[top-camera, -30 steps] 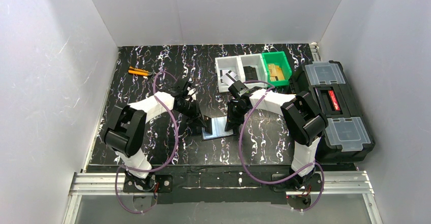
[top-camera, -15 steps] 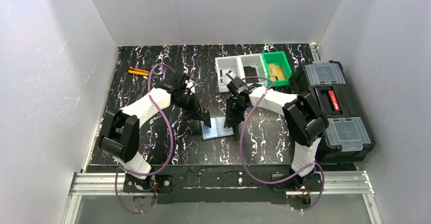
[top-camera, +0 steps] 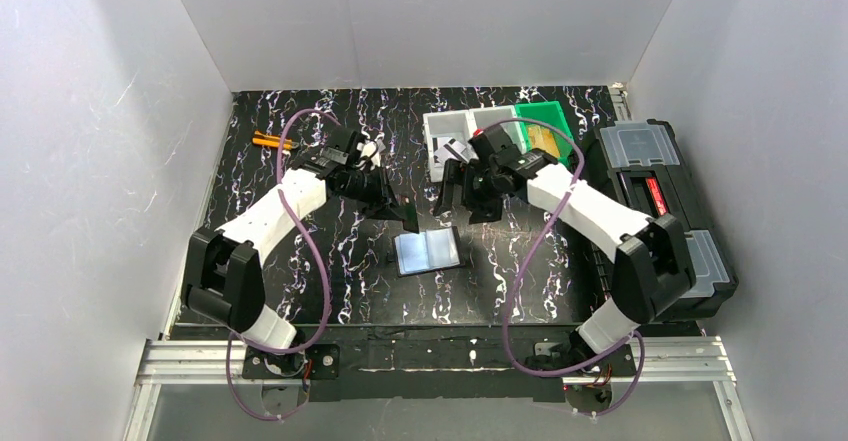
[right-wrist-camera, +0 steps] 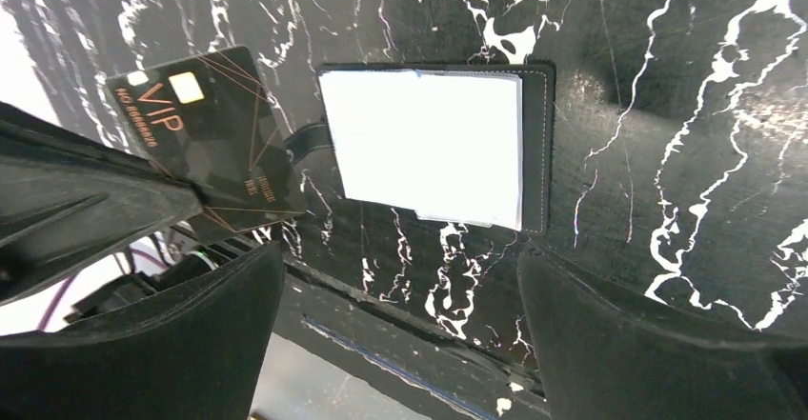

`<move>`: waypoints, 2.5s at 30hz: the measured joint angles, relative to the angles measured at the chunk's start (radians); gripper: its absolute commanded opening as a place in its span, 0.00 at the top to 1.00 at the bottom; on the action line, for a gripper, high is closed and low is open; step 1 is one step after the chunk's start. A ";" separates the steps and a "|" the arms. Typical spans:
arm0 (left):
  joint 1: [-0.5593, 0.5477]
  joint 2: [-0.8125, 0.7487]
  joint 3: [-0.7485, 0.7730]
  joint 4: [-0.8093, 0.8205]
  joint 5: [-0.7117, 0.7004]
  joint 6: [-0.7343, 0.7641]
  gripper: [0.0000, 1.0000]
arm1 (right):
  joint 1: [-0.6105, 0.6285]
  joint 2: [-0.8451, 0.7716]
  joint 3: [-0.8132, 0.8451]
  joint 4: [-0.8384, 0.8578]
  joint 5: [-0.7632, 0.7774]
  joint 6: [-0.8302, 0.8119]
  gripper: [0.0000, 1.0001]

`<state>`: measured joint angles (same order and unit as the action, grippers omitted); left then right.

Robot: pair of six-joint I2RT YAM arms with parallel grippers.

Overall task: Take the credit cards out of the card holder
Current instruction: Remove the credit card from the card holder, then place the credit card in the storage box.

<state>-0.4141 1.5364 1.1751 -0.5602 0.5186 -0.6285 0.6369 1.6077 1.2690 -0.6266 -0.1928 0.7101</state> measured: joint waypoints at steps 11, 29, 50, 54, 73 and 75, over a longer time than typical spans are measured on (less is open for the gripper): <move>0.001 -0.035 0.012 0.065 0.106 -0.060 1.00 | -0.112 -0.209 -0.200 0.221 -0.158 0.093 0.02; 0.018 -0.040 -0.056 0.457 0.348 -0.340 1.00 | -0.152 -0.193 -0.333 0.661 -0.498 0.340 0.27; 0.026 -0.021 -0.073 0.477 0.386 -0.364 0.69 | -0.161 -0.167 -0.334 0.787 -0.567 0.436 0.99; 0.026 -0.020 -0.064 0.418 0.386 -0.332 0.48 | -0.158 -0.164 -0.333 0.748 -0.558 0.403 0.99; 0.024 -0.022 0.085 -0.012 0.116 -0.058 0.13 | -0.360 -0.051 -0.073 0.319 -0.383 0.087 0.99; 0.024 -0.022 0.084 -0.021 0.114 -0.049 0.13 | -0.406 0.005 -0.013 0.285 -0.354 0.044 0.99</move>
<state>-0.3901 1.5146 1.2594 -0.5816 0.6327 -0.6773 0.2314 1.6123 1.2564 -0.3416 -0.5468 0.7540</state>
